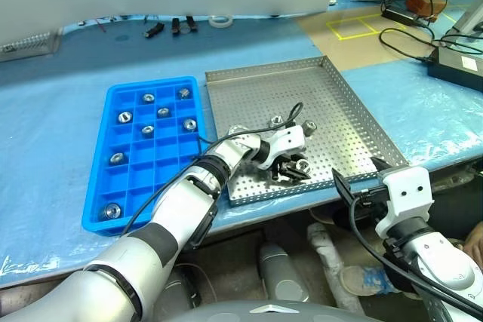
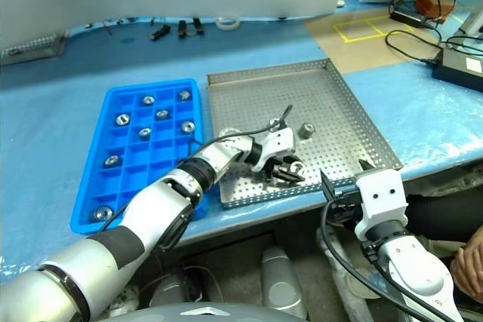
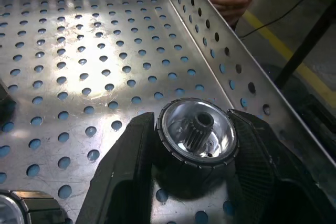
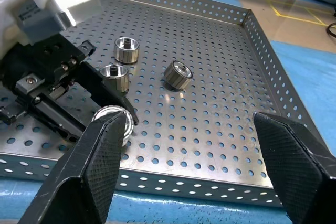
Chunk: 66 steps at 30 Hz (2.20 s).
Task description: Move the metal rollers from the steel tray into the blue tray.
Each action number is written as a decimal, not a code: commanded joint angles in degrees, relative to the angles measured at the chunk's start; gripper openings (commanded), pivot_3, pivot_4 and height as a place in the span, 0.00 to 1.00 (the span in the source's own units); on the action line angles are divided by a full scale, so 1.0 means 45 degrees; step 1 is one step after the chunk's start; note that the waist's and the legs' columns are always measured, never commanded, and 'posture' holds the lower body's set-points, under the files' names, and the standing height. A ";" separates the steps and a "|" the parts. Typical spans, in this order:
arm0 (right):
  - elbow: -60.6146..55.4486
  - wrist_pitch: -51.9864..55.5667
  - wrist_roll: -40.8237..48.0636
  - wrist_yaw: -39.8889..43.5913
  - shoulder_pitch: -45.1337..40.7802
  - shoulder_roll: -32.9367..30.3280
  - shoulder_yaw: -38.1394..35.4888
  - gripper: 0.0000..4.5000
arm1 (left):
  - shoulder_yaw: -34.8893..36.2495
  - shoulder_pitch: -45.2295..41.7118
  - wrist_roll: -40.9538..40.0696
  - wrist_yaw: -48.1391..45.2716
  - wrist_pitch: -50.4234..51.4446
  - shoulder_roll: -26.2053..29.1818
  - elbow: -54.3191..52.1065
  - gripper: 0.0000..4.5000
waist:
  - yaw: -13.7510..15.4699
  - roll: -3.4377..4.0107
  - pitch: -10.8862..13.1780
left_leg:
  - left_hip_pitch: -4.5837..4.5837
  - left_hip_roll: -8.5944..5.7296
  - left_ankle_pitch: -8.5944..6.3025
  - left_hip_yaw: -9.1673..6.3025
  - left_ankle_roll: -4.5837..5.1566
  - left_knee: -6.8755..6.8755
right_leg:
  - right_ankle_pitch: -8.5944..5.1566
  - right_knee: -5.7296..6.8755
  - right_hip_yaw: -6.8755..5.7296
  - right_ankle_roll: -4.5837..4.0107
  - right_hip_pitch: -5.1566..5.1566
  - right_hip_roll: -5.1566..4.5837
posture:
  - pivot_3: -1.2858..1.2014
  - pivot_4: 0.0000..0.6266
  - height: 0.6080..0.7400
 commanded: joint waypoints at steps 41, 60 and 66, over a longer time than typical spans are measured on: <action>1.0581 -0.4384 0.1207 0.7154 -1.2004 -0.0989 0.5161 0.91 | 0.2777 0.8940 -0.3339 0.4155 0.8670 0.7277 -1.6551 0.41 | 0.5345 0.0094 0.0056 | 0.0002 0.0123 0.0173 -0.0049 -0.0260 -0.0097 | -0.0009 0.0318 -0.0096 -0.0053 -0.0151 0.0058 | 0.61 0.24 1.00; 0.9796 -0.3960 0.1100 0.6388 -1.1209 -0.1218 0.4734 0.91 | 0.2696 0.7318 -0.4407 0.3441 0.8650 0.7456 -1.5362 0.82 | 0.5339 0.0094 0.0056 | 0.0004 0.0120 0.0205 -0.0048 -0.0306 -0.0139 | -0.0011 0.0308 -0.0072 -0.0050 -0.0181 0.0084 | 0.57 0.24 1.00; 0.9643 -0.3716 0.1045 0.5794 -1.0449 -0.1806 0.3781 0.91 | 0.2743 0.6306 -0.6095 0.2014 0.8951 0.7349 -1.5837 0.82 | 0.5310 0.0093 0.0056 | 0.0004 0.0113 0.0213 -0.0042 -0.0316 -0.0139 | -0.0011 0.0302 -0.0068 -0.0050 -0.0180 0.0082 | 0.54 0.24 1.00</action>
